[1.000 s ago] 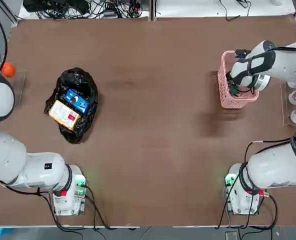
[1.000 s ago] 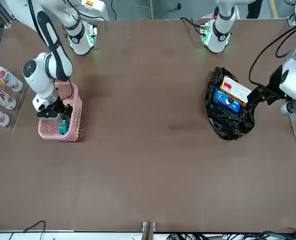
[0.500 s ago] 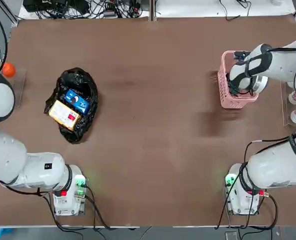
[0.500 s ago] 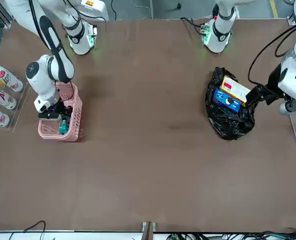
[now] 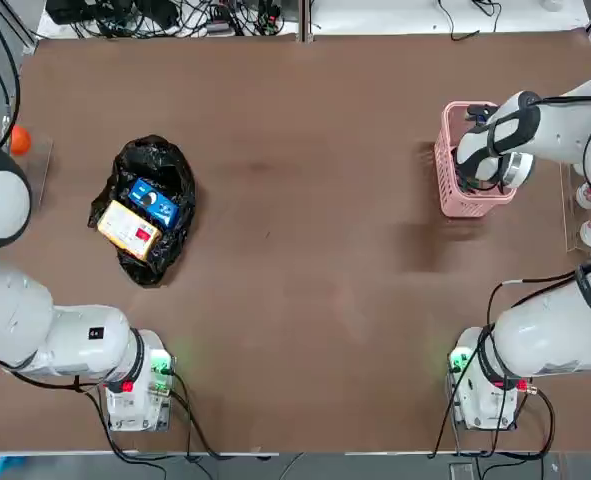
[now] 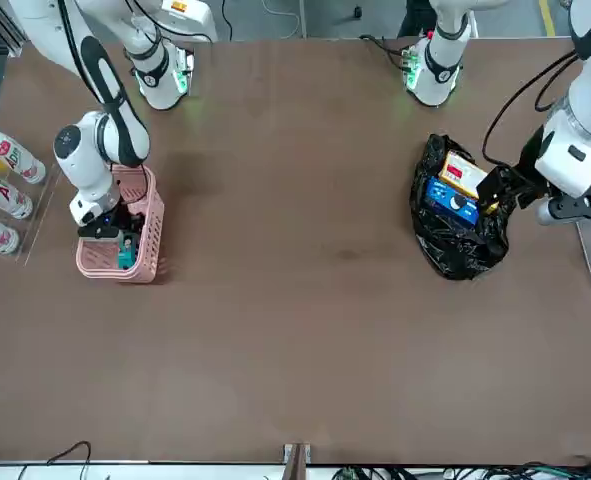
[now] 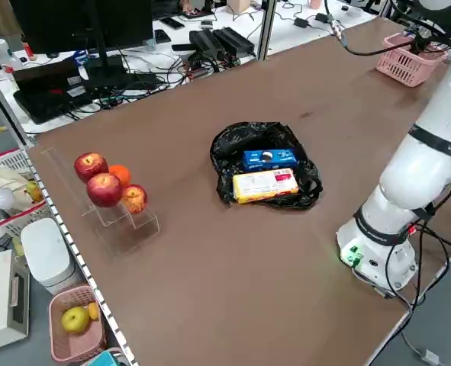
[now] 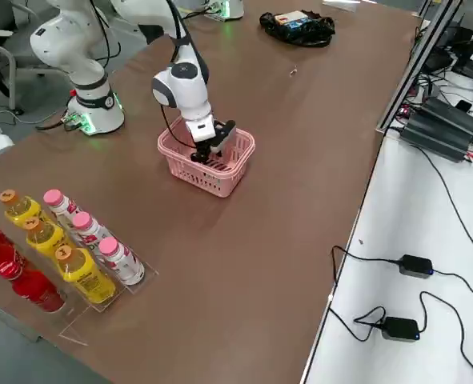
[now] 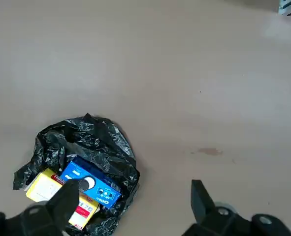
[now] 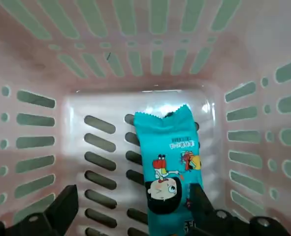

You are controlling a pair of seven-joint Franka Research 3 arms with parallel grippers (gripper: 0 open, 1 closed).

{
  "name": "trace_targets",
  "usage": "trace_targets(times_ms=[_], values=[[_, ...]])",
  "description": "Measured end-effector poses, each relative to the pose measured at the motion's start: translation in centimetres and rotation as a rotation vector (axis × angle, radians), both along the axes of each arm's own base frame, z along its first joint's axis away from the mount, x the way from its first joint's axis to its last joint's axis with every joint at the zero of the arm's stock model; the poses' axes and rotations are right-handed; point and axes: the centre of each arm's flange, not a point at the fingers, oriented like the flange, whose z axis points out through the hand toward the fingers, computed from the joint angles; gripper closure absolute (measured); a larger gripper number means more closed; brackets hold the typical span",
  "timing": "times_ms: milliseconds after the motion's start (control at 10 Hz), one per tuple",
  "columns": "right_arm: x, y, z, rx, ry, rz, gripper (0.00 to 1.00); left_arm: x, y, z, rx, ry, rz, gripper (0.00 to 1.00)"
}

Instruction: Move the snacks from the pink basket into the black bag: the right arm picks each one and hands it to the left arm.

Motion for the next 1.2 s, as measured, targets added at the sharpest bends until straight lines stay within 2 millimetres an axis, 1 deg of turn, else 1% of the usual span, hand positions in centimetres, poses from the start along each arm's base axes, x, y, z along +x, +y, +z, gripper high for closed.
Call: trace_targets(times_ms=[300, 900, 1200], values=[[0.0, 0.7, -0.1, -0.002, 0.000, 0.017, 0.00, 0.0, 0.1, 0.0, 0.007, -0.001, -0.001, 0.00], [-0.1, 0.7, 0.2, -0.044, -0.002, 0.032, 0.00, -0.1, 0.2, 0.0, 0.016, 0.005, -0.001, 0.00], [-0.1, -0.7, 0.6, -0.083, -0.007, 0.054, 0.00, -0.2, -0.2, -0.1, 0.016, 0.009, 0.003, 0.00]])
